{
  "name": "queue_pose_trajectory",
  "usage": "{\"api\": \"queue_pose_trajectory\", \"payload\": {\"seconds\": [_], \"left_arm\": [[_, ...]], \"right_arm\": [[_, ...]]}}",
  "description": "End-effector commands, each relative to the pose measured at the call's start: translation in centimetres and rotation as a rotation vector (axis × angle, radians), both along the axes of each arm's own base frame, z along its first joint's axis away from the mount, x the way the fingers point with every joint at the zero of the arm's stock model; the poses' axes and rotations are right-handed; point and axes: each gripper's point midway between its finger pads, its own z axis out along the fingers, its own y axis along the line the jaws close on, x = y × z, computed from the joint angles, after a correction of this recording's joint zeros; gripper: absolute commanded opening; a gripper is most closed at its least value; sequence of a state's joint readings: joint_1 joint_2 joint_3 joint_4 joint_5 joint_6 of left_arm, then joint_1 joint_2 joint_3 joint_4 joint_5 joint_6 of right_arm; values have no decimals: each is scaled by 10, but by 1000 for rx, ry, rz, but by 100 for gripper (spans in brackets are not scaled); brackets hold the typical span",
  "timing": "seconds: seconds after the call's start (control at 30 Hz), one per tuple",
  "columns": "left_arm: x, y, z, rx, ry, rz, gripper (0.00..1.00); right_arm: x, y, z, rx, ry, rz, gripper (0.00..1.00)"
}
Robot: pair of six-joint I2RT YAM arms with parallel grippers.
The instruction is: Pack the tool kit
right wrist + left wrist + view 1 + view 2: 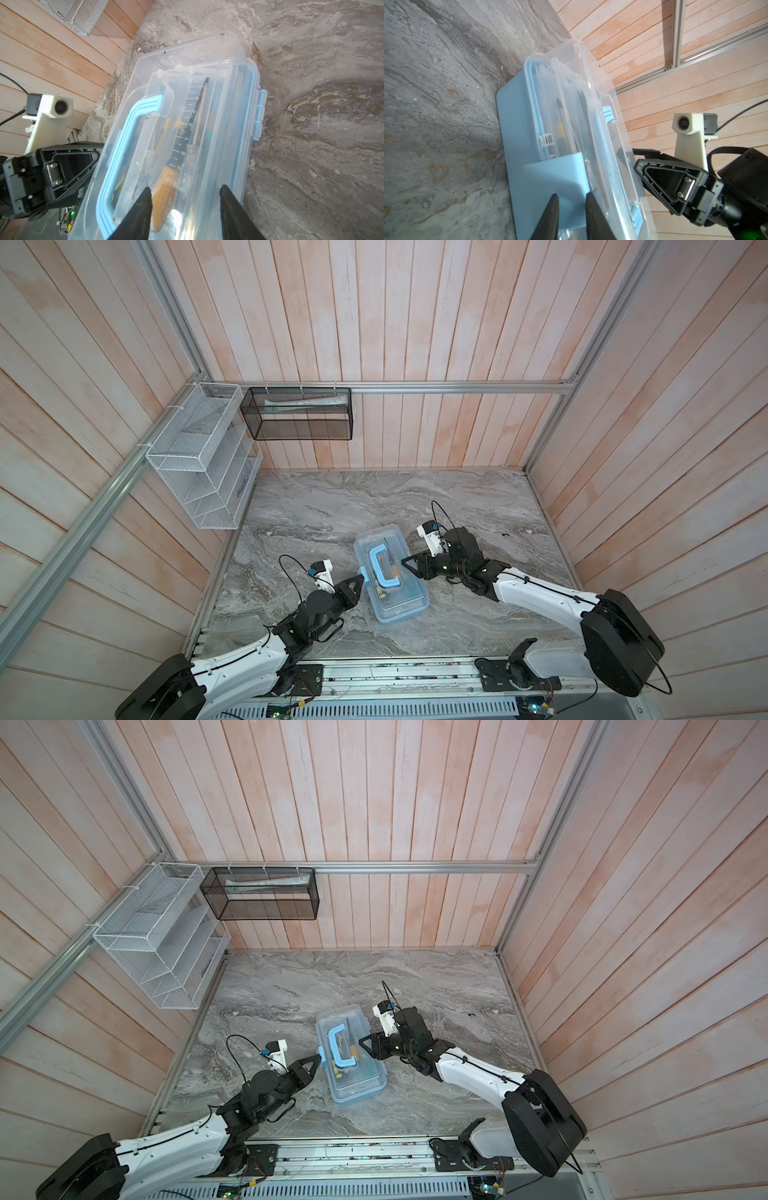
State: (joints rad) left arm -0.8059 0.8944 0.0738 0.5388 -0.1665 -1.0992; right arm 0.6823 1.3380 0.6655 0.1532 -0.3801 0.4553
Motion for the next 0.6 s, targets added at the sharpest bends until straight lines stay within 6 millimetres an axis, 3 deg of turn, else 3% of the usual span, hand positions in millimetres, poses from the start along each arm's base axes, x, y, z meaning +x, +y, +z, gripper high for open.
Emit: {"api": "queue_pose_trajectory", "payload": {"seconds": [0.0, 0.57], "left_arm": [[-2, -5, 0, 9, -3, -30, 25], [0, -14, -3, 15, 11, -57, 23]], "right_arm": [[-34, 1, -34, -55, 131, 101, 49], [-35, 0, -36, -62, 134, 100, 49]]}}
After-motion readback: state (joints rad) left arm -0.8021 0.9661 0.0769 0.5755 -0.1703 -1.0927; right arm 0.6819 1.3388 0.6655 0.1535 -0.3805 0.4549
